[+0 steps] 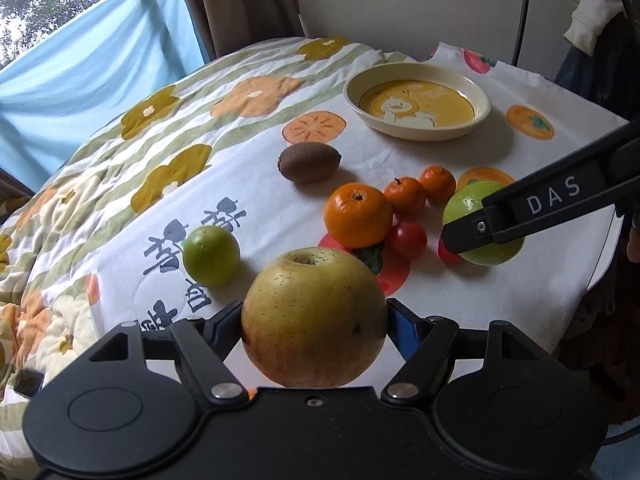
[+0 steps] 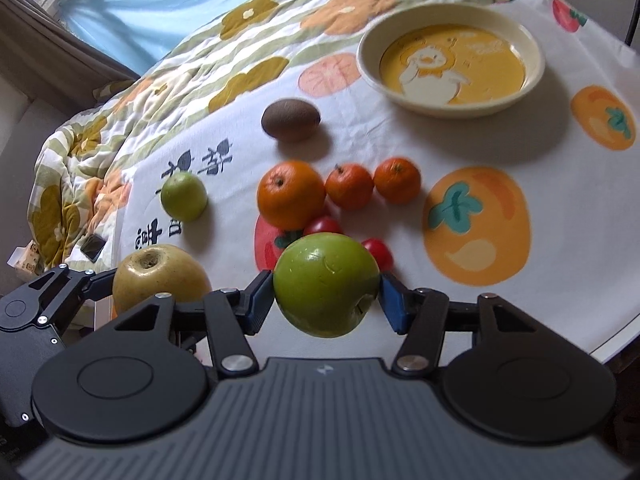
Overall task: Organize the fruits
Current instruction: 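Carry the pear and green apple with both tools toward the cream bowl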
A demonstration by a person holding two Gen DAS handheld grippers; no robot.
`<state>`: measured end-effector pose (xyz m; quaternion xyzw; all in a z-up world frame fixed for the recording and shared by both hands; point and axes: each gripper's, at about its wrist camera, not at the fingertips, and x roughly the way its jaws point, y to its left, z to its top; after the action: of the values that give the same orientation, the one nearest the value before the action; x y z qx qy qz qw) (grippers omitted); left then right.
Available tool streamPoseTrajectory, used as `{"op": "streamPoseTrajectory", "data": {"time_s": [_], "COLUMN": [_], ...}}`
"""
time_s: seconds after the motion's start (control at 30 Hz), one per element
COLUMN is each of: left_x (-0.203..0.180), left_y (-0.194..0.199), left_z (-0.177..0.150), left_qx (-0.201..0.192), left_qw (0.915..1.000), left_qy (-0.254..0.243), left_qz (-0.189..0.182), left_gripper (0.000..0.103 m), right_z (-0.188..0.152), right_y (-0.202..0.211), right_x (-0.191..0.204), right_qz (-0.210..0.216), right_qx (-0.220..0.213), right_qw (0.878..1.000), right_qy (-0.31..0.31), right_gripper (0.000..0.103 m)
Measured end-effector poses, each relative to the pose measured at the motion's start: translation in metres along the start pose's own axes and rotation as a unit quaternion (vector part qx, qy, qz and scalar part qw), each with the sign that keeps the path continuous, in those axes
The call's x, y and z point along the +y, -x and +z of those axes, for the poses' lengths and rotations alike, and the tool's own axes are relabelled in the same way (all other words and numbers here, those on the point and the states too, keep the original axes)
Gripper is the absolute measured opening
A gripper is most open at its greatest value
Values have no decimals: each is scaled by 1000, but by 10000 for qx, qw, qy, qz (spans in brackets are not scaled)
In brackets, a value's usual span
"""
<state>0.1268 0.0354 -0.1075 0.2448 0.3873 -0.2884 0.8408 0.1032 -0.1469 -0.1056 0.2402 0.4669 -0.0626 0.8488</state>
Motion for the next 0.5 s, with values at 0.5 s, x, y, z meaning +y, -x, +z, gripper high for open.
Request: {"op": "streamPoseTrajectory", "data": {"time_s": [0.5], "left_x": [-41], "left_y": [24], "left_z": [89], "left_qx": [-520], "left_qw": [9948], "left_qy": [671], "left_qz": [556], "left_gripper": [78], "right_z": [90], "right_y": [45], "right_x": [-73], "right_qz": [-76], "right_qx": [-478], "right_qw": [9977], "right_qy": [480], "right_gripper": [71]}}
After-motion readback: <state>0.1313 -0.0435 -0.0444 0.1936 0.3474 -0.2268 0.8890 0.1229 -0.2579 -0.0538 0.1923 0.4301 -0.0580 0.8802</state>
